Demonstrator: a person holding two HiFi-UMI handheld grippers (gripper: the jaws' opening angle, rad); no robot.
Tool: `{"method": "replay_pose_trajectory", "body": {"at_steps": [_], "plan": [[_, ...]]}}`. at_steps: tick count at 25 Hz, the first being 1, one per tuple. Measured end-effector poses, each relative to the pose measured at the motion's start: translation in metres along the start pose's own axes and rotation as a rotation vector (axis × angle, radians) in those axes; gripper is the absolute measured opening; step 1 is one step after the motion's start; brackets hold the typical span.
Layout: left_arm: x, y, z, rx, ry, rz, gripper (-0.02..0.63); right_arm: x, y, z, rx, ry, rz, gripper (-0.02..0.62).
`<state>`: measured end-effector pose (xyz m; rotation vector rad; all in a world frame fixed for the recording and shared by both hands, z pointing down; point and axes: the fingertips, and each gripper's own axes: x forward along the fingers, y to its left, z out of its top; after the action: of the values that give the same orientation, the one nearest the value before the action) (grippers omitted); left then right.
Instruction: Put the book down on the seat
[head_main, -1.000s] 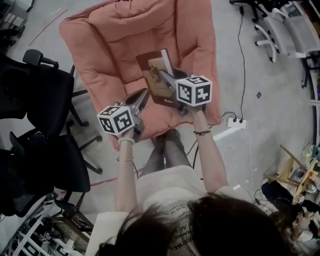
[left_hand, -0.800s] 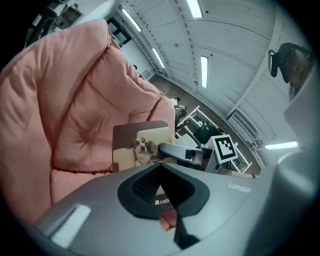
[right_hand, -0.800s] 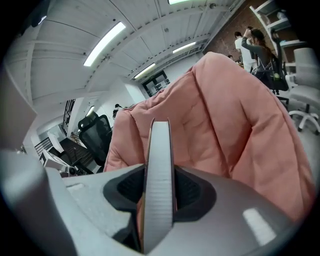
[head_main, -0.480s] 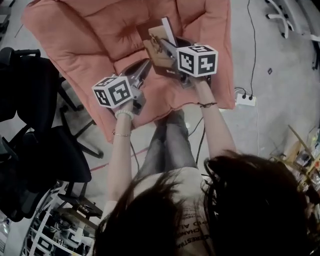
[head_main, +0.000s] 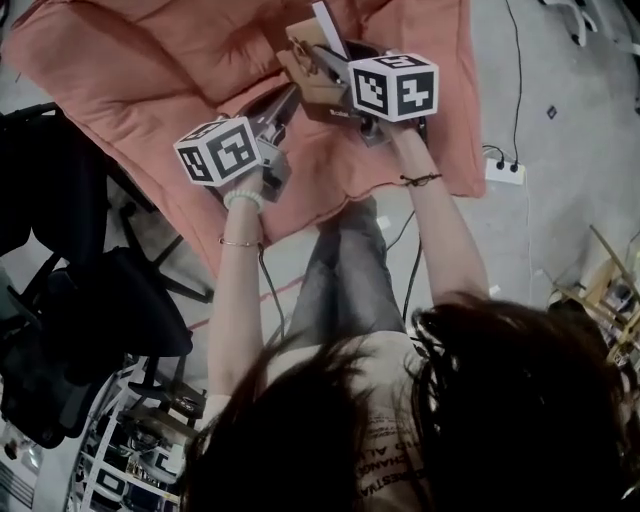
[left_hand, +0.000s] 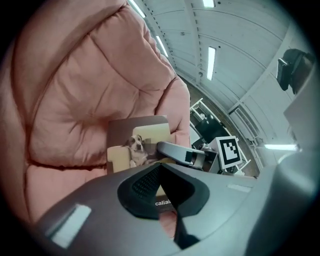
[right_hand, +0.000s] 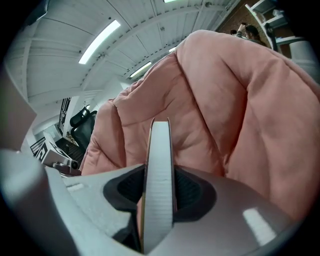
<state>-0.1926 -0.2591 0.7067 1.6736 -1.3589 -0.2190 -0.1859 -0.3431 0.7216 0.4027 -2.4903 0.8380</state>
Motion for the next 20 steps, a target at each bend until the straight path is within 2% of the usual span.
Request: {"method": "replay_pose_trajectory", "body": {"at_steps": [4,12,20], "plan": [[0.001,0.01,-0.007,-0.013,0.016,0.012,0.0,0.008,-0.001,-0.011,-0.006,0.021,0.001,0.15],[0.005,0.022,-0.019,-0.035,0.035,0.016,0.0,0.019,-0.004,-0.021,-0.005,0.0,0.003,0.15],[0.011,0.021,-0.03,-0.055,0.045,0.02,0.0,0.016,-0.018,-0.028,-0.031,0.004,-0.058,0.152]]}}
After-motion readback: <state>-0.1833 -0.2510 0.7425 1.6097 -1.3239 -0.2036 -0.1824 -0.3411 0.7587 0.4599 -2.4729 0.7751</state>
